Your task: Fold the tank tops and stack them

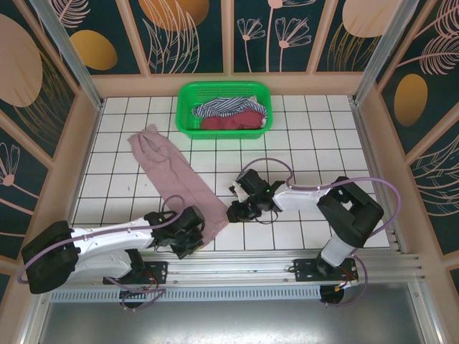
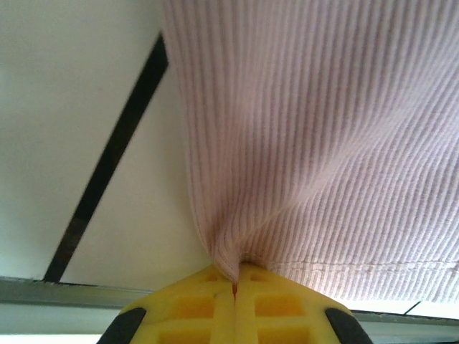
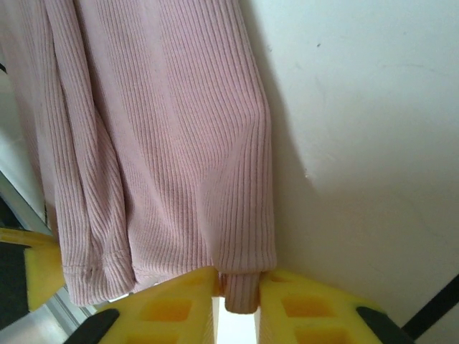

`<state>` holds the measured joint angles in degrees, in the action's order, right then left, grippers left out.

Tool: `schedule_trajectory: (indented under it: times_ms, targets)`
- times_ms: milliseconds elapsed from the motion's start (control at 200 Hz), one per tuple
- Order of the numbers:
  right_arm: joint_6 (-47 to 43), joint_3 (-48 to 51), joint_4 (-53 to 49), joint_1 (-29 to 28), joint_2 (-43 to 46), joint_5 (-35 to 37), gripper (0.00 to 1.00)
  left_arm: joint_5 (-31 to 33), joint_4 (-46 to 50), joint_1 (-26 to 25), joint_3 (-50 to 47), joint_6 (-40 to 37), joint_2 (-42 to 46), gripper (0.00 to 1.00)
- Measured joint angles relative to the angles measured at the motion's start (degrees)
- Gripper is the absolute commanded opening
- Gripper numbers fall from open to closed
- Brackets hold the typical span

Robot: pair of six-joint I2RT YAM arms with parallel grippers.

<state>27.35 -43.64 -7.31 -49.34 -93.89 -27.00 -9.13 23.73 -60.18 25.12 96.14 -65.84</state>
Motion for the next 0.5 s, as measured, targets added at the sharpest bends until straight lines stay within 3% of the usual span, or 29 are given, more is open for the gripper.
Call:
schedule_trajectory:
  times_ms: [165, 495]
  targets:
    - [0.0, 0.0, 0.3, 0.4, 0.4, -0.2, 0.06, 1.4, -1.7, -0.1, 1.9, -0.2, -0.9, 0.0]
    - [-0.1, 2.2, -0.8, 2.0, 7.1, -0.5, 0.01, 2.0, 1.2, -1.8, 6.8, -1.4, 2.1, 0.0]
